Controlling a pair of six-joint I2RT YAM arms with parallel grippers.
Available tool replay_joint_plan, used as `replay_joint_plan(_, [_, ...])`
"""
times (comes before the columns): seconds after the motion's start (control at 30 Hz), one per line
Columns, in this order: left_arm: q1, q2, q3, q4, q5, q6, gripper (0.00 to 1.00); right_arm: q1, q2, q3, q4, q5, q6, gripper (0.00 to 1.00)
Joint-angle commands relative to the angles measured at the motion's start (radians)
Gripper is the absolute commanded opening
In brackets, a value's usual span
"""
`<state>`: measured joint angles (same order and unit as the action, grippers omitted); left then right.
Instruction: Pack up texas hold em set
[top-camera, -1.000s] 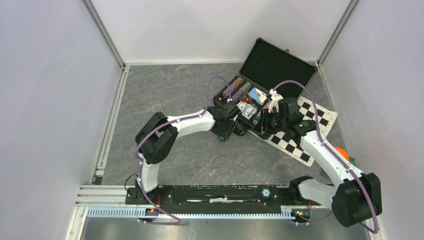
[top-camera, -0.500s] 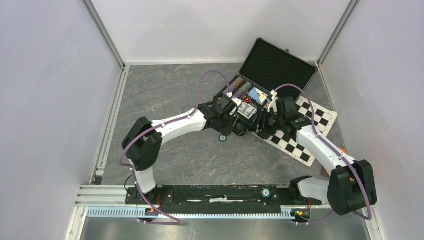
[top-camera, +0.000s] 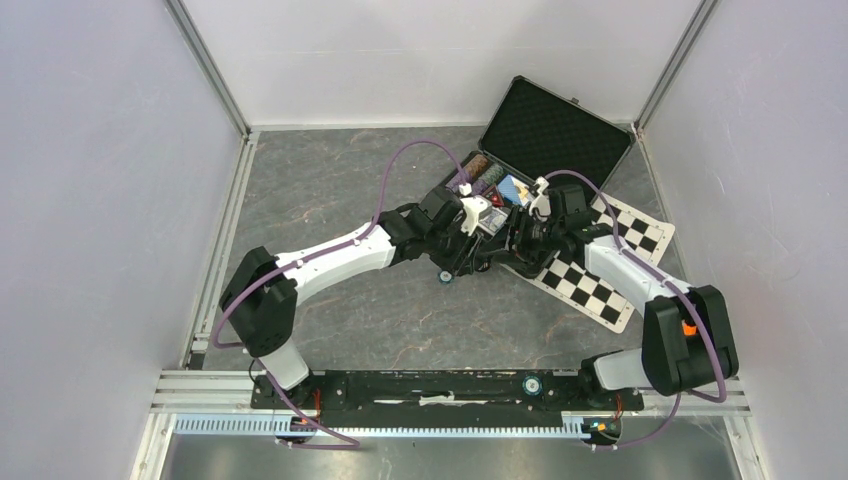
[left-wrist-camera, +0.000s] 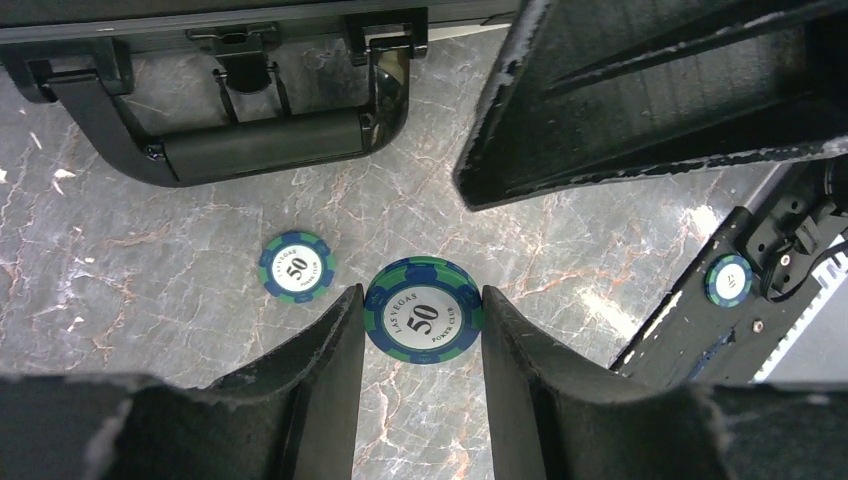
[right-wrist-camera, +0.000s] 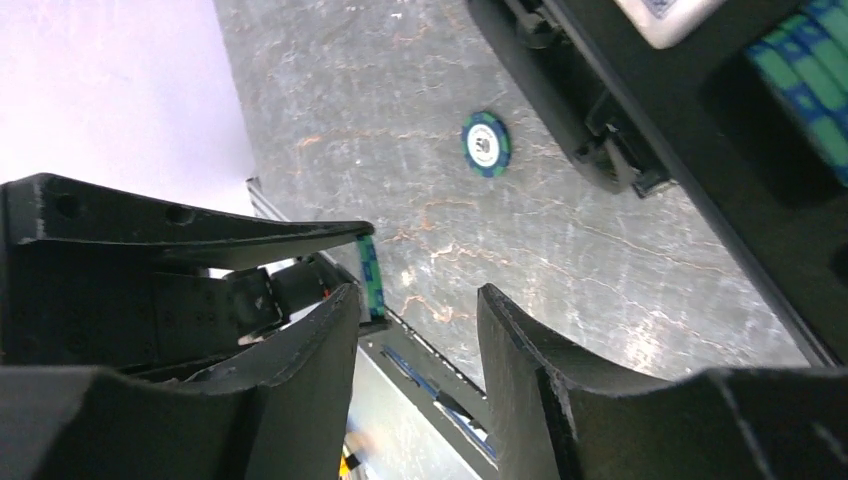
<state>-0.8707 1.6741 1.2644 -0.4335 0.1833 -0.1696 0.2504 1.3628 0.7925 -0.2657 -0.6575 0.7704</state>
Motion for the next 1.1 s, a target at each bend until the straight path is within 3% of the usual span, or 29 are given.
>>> replay_joint_plan(0.0, [0.000,-0.037,0.001,0.042,0.080,0.059,0.29,-0.004,0.028,0.051,0.062,-0.137,0.041,0.53])
replay_joint_plan(0.77, [-0.004,-0.044,0.028,0.078,0.163,0.092,0.29,0.065,0.099,0.005,0.101,-0.298,0.046,0.48])
replay_joint_plan(1.07, [-0.005,-0.046,0.042,0.072,0.160,0.117,0.29,0.070,0.126,0.024,0.001,-0.266,-0.042,0.49])
